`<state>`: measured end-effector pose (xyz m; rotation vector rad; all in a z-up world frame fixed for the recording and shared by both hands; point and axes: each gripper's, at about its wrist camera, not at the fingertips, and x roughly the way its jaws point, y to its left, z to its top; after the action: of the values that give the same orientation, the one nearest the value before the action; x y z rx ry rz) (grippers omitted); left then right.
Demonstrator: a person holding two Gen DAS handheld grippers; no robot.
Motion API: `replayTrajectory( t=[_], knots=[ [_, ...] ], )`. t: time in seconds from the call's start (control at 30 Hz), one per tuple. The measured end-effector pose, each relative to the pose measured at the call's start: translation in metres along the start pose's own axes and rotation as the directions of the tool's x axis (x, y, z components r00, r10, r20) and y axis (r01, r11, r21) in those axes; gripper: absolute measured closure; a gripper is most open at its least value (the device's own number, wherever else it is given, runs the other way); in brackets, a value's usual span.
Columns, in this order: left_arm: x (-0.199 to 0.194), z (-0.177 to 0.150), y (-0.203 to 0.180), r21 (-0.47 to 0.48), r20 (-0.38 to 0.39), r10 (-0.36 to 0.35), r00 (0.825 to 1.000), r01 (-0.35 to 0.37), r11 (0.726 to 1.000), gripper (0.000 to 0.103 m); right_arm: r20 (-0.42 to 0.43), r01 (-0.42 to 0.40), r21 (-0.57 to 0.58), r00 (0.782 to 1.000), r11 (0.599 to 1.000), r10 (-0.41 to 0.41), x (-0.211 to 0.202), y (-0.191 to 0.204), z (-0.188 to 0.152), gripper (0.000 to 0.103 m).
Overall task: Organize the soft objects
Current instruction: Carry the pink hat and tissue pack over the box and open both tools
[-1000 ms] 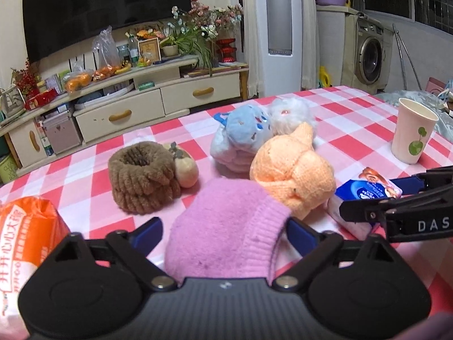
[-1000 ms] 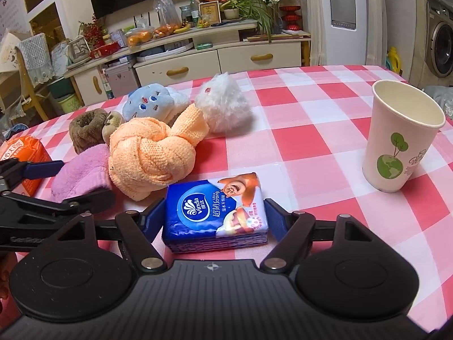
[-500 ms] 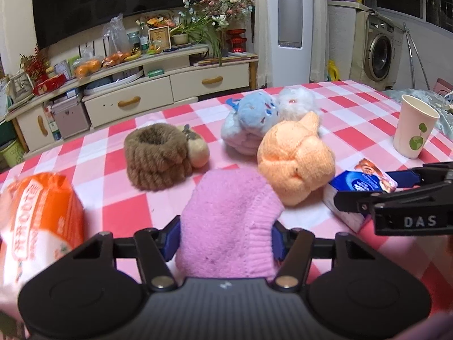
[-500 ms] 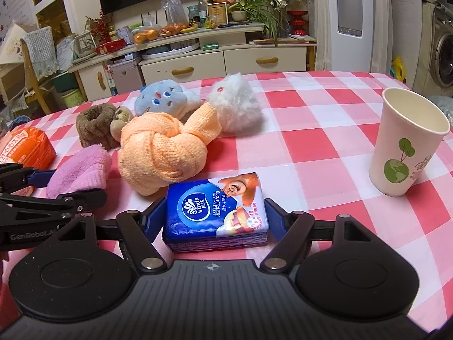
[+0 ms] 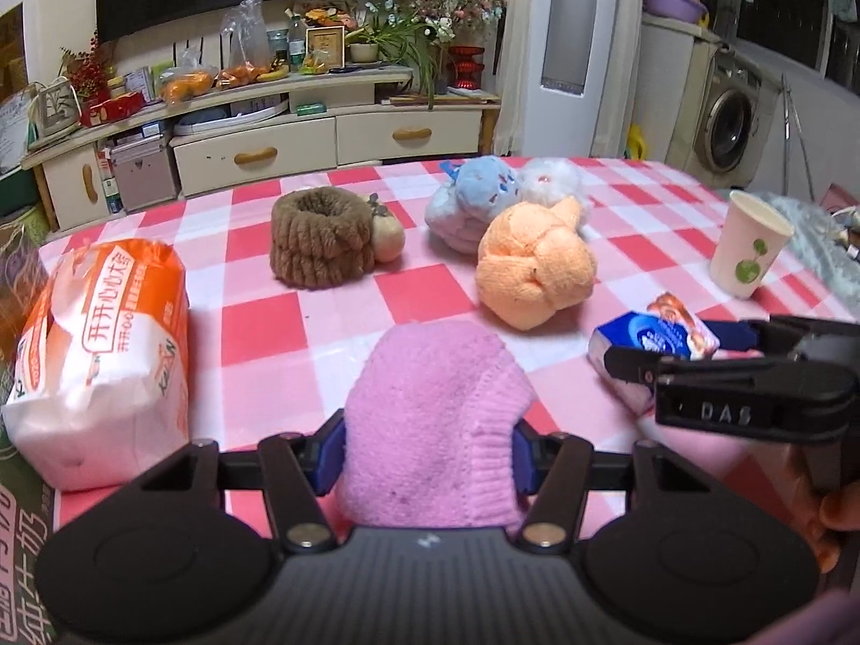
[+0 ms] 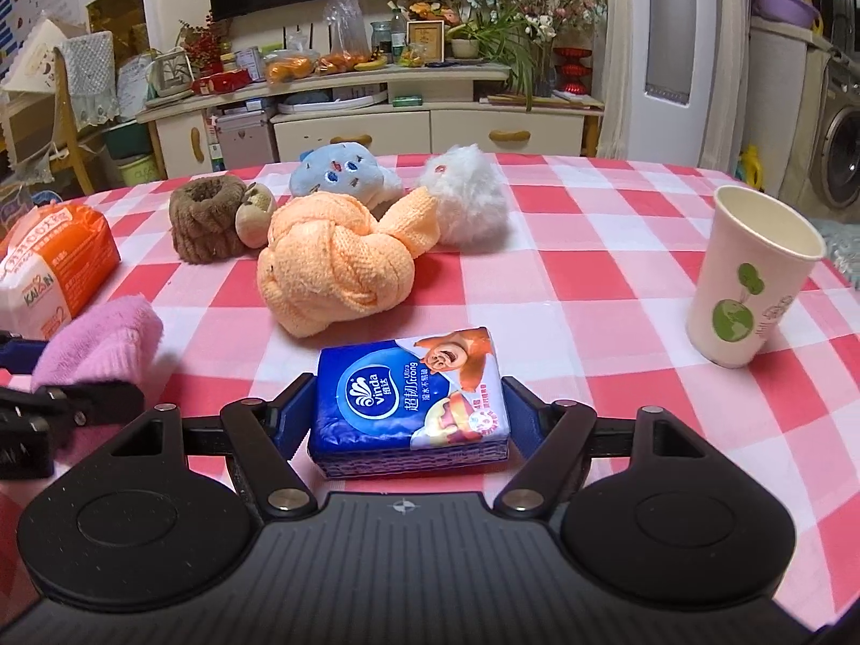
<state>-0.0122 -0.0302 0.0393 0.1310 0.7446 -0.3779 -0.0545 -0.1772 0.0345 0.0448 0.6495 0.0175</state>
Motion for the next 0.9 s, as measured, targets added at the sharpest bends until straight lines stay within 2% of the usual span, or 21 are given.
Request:
replayTrajectory(
  t=[0.17,0.3,0.43,0.9],
  knots=[
    [-0.013,0.000,0.005,-0.020,0.027,-0.030,0.999,0.030,0.999,0.045,0.009,0.031,0.003,0.999,1.000,-0.031,-0.005,0.004,-0.006,0.013],
    [-0.023,-0.001,0.012,-0.037,0.042,-0.046,0.998,0.047,0.998,0.045,-0.016,0.017,0.096,1.000,0.995,-0.016,-0.007,0.002,-0.008,0.013],
    [-0.033,-0.004,0.016,-0.052,0.053,-0.072,0.996,0.075,0.996,0.045,-0.029,0.021,0.131,0.999,0.991,-0.017,-0.012,0.008,-0.012,0.013],
    [-0.075,-0.005,0.031,-0.048,0.151,-0.150,0.977,0.159,0.986,0.045,0.005,0.031,0.121,0.999,0.992,-0.031,-0.050,0.034,-0.010,0.013]
  ],
)
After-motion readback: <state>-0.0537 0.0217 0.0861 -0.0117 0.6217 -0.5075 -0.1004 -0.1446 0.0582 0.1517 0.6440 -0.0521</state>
